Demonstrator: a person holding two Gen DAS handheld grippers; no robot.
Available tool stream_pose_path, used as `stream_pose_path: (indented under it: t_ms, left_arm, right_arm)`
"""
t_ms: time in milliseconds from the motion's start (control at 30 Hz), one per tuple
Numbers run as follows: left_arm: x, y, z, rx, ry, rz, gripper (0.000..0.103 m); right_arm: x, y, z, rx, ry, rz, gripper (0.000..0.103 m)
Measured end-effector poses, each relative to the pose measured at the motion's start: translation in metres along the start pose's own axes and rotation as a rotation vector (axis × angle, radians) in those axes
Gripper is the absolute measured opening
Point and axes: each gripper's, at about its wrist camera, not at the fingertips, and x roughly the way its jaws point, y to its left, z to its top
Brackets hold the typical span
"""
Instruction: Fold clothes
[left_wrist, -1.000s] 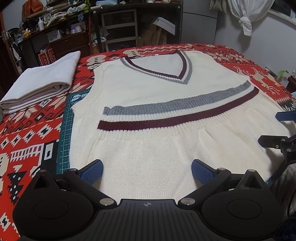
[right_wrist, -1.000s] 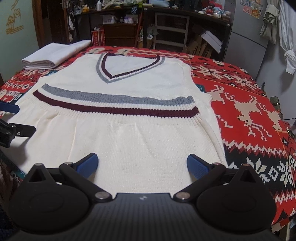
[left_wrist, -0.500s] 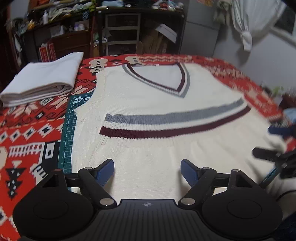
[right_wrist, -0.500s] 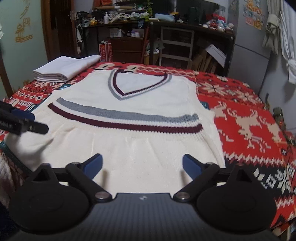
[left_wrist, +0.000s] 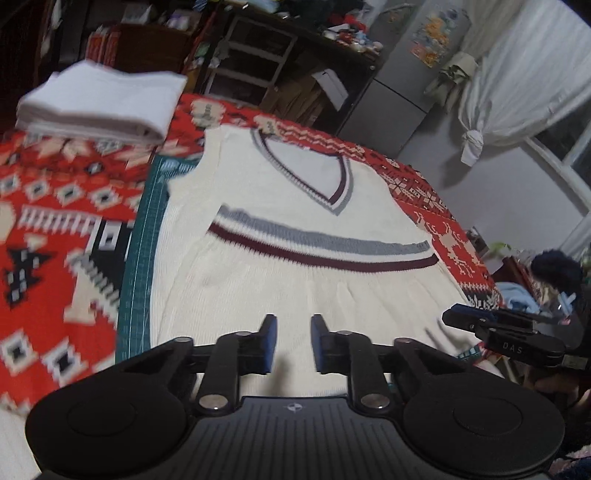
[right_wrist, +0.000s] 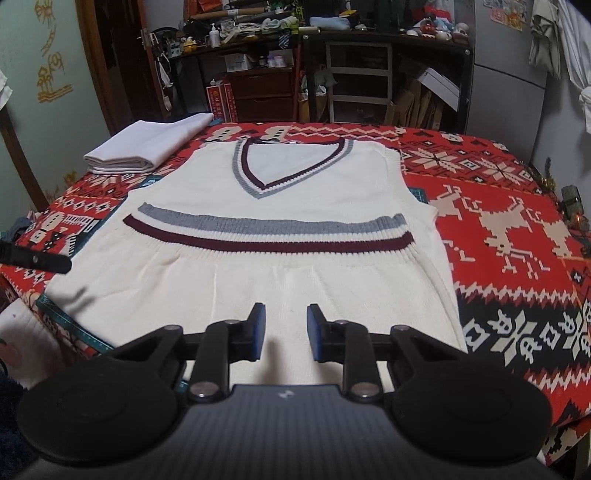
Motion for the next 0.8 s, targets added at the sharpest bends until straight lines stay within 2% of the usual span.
stream_pose_path:
  t_ms: [133, 200, 400, 667, 800]
  left_arm:
    - [0.003, 0.023, -0.012, -0.088, 0.038, 0.036, 0.014]
    - [0.001, 0.036, -0.018, -0.154, 0.051, 0.028, 0.009]
    - [-0.013, 0.054, -0.019, -0.249, 0.023, 0.042, 0.008]
    - [-0.002, 0.056, 0.001, -0.209, -0.026, 0.053, 0.008]
    - [0.005, 0.056, 0.004, -0.196, -0.008, 0.108, 0.005]
  right_arm:
    - [-0.003, -0.01, -0.007, 0.027, 0.01, 0.004, 0.026]
    - [-0.004, -0.015, -0.01, 0.046, 0.016, 0.005, 0.026]
    - [-0.007, -0.031, -0.016, 0.118, 0.027, 0.004, 0.026]
    - [-0.004, -0.042, -0.011, 0.151, 0.02, -0.003, 0.026]
    - [-0.003, -0.041, -0.004, 0.126, 0.005, -0.027, 0.027]
